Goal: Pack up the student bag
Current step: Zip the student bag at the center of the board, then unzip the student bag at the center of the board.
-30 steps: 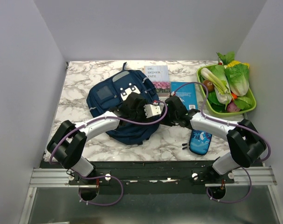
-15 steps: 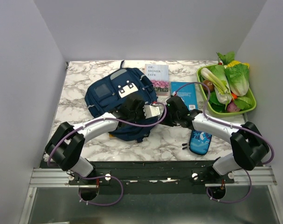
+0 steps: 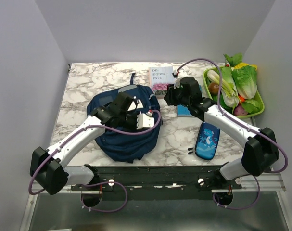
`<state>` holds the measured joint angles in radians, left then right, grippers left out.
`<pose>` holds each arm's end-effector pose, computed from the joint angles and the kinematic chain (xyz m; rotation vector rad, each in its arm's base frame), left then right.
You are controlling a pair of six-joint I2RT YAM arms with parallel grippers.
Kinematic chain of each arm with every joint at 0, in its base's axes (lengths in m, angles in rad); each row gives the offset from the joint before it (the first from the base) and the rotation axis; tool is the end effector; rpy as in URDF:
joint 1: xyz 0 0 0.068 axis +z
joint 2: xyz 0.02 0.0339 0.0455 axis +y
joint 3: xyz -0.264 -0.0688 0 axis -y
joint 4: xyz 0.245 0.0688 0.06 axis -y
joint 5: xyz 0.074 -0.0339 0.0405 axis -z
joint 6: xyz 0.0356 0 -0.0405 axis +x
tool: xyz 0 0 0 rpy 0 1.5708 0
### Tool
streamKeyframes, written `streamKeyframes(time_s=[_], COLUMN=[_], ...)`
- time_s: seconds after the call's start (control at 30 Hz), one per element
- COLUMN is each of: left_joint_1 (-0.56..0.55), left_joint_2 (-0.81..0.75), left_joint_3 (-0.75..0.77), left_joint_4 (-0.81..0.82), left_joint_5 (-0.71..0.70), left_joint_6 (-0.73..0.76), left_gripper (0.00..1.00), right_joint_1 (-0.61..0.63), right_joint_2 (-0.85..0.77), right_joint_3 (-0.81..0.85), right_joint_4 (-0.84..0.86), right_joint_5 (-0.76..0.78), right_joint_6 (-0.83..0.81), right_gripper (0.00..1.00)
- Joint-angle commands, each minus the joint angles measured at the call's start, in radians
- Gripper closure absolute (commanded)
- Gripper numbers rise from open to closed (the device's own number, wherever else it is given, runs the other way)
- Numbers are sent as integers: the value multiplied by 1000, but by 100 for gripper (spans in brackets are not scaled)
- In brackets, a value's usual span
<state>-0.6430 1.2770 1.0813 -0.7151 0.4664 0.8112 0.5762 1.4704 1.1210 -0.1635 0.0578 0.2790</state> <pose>0.1988 -0.1690 0.2938 1.7444 1.6663 -0.4999 0.2860 0.1834 0.2949 -0.2778 2.0974 0.4571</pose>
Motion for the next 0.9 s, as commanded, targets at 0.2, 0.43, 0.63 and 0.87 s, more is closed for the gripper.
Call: streamKeyframes(time_s=[0.2, 0.43, 0.63, 0.87], left_joint_1=[20, 46, 54, 57], left_joint_2=[-111, -131, -127, -122], left_joint_3=[-156, -202, -198, -195], left_joint_4=[-211, -205, -199, -201], left_joint_5=[80, 83, 90, 95], left_joint_6=[206, 221, 210, 207], left_gripper=[100, 100, 100, 100], right_joint_1=[4, 5, 7, 14], right_joint_2=[47, -27, 82, 202], right_joint_3=[24, -200, -83, 17], right_joint_4=[-5, 223, 107, 76], right_joint_5=[-303, -590, -740, -782], right_joint_6=[-619, -880, -903, -919], right_gripper=[41, 41, 34, 35])
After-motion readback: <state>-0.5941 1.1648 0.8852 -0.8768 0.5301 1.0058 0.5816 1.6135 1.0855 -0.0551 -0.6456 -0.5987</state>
